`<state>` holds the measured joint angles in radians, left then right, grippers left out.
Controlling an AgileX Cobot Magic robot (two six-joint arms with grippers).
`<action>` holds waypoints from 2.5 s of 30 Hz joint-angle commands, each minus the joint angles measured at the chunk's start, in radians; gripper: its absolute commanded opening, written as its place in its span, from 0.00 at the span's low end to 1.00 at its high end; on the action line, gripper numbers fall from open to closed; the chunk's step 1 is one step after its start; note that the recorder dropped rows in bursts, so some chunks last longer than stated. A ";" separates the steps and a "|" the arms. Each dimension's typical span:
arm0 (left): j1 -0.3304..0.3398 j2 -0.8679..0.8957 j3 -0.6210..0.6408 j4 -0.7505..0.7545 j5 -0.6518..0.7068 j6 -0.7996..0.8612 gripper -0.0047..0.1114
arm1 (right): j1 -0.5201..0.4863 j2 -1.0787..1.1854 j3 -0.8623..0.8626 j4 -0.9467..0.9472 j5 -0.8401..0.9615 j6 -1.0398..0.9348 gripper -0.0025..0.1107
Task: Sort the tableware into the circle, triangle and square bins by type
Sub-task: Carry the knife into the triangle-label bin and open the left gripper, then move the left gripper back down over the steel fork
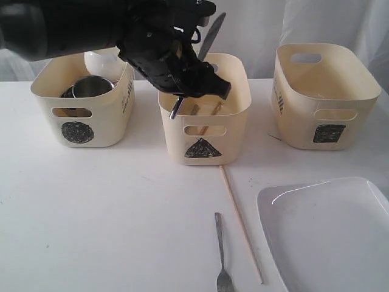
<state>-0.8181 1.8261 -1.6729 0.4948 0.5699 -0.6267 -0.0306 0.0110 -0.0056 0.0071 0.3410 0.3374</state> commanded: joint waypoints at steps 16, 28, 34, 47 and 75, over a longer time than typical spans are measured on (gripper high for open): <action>0.096 0.293 -0.318 0.009 -0.160 0.108 0.04 | 0.000 -0.003 0.006 -0.007 -0.005 0.001 0.02; 0.095 0.327 -0.318 -0.035 -0.175 0.108 0.47 | 0.000 -0.003 0.006 -0.007 -0.005 0.001 0.02; 0.065 0.257 -0.318 -0.033 -0.039 0.108 0.44 | 0.000 -0.003 0.006 -0.007 -0.005 0.001 0.02; -0.081 0.067 -0.156 -0.128 0.242 0.033 0.44 | 0.000 -0.003 0.006 -0.007 -0.005 0.001 0.02; -0.201 0.071 0.312 -0.518 0.018 -0.114 0.61 | 0.000 -0.003 0.006 0.000 -0.005 0.022 0.02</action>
<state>-1.0073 1.8758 -1.3672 0.0000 0.5846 -0.7315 -0.0306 0.0110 -0.0056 0.0053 0.3410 0.3542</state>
